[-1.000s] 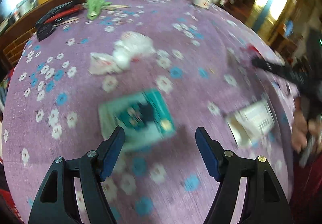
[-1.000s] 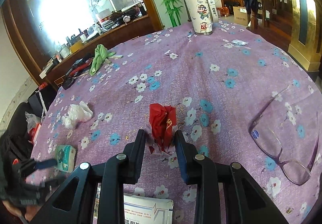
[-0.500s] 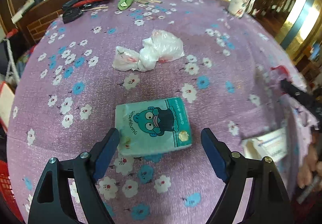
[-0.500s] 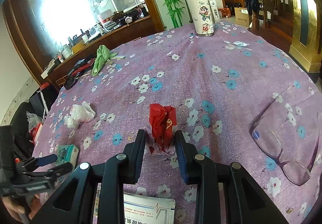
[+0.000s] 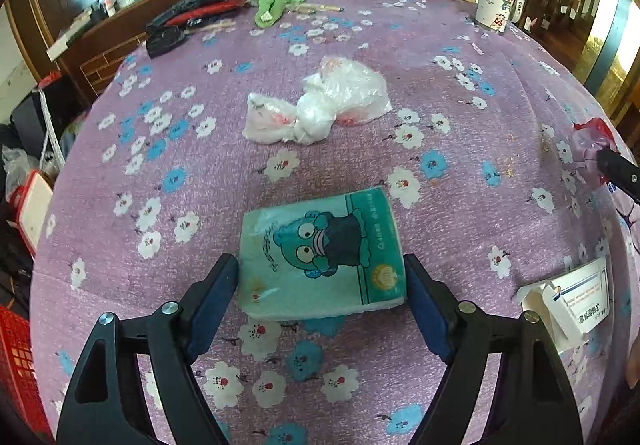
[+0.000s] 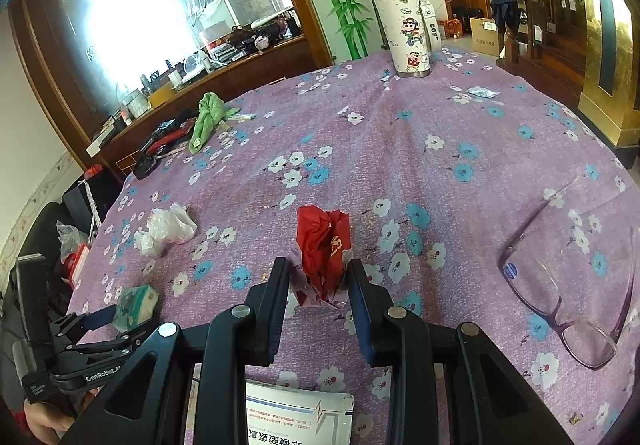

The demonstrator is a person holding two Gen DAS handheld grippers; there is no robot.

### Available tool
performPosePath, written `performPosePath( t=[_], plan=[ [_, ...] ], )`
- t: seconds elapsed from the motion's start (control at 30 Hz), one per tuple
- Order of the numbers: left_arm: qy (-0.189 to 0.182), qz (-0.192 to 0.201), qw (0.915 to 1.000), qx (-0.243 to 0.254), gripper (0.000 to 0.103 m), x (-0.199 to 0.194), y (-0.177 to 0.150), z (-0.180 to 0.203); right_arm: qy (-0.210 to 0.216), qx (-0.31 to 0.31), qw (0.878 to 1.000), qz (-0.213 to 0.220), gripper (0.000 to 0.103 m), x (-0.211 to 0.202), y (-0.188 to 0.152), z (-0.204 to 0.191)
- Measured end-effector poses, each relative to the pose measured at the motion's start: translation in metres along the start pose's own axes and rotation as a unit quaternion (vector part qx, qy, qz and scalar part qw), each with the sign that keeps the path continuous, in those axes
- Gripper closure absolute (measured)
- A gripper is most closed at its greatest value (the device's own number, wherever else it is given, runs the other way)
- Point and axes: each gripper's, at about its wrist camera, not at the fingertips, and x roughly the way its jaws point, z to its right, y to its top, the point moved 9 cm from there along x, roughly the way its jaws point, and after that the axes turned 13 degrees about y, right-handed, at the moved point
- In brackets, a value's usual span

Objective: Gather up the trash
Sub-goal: 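Grasp the red wrapper with the right tool while the left tool grasps the green tissue pack, then lift the wrapper and tissue pack with both tools and carry them over the red basket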

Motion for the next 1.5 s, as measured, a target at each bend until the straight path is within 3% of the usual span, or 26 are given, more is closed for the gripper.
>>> performPosePath(
  t=[0.13, 0.4, 0.87, 1.13, 1.5],
  plan=[
    [-0.007, 0.01, 0.9999, -0.011, 0.03, 0.0, 0.002, -0.001, -0.001, -0.005, 1.0, 0.001, 0.072, 0.0, 0.0, -0.002],
    [-0.013, 0.031, 0.9991, -0.027, 0.032, -0.007, 0.002, -0.001, 0.002, -0.014, 1.0, 0.003, 0.072, 0.0, 0.0, -0.008],
    [-0.03, 0.08, 0.9947, -0.057, 0.032, -0.071, -0.018, -0.031, 0.022, -0.04, 0.999, -0.003, 0.072, 0.0, -0.004, -0.032],
    [-0.002, 0.117, 0.9907, -0.07, 0.032, -0.102, -0.042, -0.075, 0.056, -0.071, 0.996, -0.016, 0.071, -0.02, -0.024, -0.092],
    [0.038, 0.144, 0.9838, -0.1, 0.031, -0.123, -0.082, -0.128, 0.094, -0.136, 0.985, -0.045, 0.071, -0.034, -0.102, -0.189]
  ],
)
